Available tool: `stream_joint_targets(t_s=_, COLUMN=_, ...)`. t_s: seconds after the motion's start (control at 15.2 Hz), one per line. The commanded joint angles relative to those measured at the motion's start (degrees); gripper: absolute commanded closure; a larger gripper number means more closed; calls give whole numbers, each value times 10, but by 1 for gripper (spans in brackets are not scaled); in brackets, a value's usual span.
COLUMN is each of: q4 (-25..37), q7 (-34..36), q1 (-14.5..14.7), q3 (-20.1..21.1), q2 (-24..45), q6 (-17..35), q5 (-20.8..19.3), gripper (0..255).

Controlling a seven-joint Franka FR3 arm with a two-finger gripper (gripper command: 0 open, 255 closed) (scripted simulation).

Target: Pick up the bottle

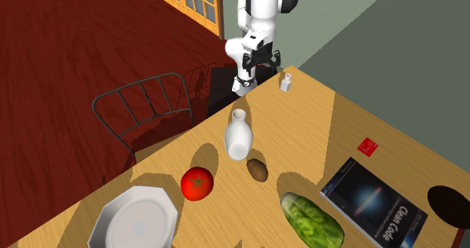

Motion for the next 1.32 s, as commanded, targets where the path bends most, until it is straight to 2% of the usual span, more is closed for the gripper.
stream_joint_targets(t_s=0.0, q4=0, q7=0, q1=0, q3=0, q2=0, q6=0, q5=0, gripper=0)
stream_joint_targets(t_s=0.33, q4=107, q7=-20, q1=-10, q3=-18, q2=114, q6=2, q5=-15, gripper=0)
stream_joint_targets(t_s=0.73, q4=257, q7=-43, q1=-18, q3=-37, q2=250, q6=-19, q5=-24, gripper=0)
stream_joint_targets(t_s=1.25, q4=517, q7=-72, q1=-31, q3=-57, q2=446, q6=-91, q5=-22, gripper=0)
